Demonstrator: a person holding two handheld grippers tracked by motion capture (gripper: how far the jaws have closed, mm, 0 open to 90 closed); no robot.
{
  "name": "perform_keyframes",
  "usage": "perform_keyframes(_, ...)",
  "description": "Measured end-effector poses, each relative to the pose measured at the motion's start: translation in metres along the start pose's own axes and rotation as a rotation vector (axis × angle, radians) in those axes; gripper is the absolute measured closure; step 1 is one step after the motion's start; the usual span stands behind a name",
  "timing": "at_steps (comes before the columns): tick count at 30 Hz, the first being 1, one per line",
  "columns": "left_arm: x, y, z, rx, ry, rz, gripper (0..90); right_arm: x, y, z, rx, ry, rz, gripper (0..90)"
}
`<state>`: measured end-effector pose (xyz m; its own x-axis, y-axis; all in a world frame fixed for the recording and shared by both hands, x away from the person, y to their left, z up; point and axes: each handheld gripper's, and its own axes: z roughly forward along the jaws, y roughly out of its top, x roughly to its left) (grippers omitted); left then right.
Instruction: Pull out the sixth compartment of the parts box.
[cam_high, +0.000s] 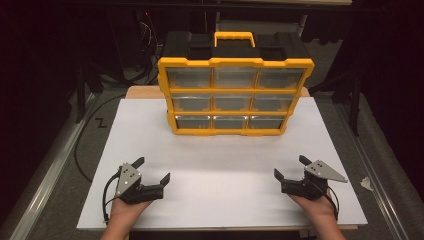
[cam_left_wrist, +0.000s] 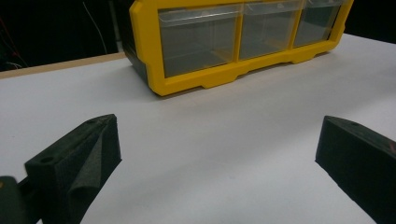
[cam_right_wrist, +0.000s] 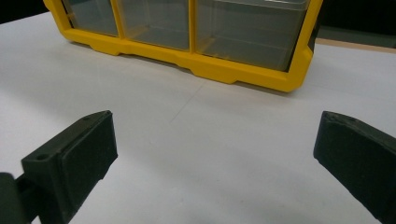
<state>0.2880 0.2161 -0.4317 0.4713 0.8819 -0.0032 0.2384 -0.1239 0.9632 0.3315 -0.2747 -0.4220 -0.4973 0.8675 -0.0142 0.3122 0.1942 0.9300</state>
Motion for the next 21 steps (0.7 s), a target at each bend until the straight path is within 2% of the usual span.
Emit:
perform_keyframes(8,-0.0018,0.0006,0.0023,0.003,-0.017,0.007,0.8,0.0001,-0.0012,-0.0013,-0.007,-0.005,-0.015,1.0)
perform_keyframes(21,-0.0003,0.0013,0.0016,-0.010,-0.015,-0.007,0.8,-0.0005,-0.0003,-0.0002,-0.013,-0.019,-0.007,1.1)
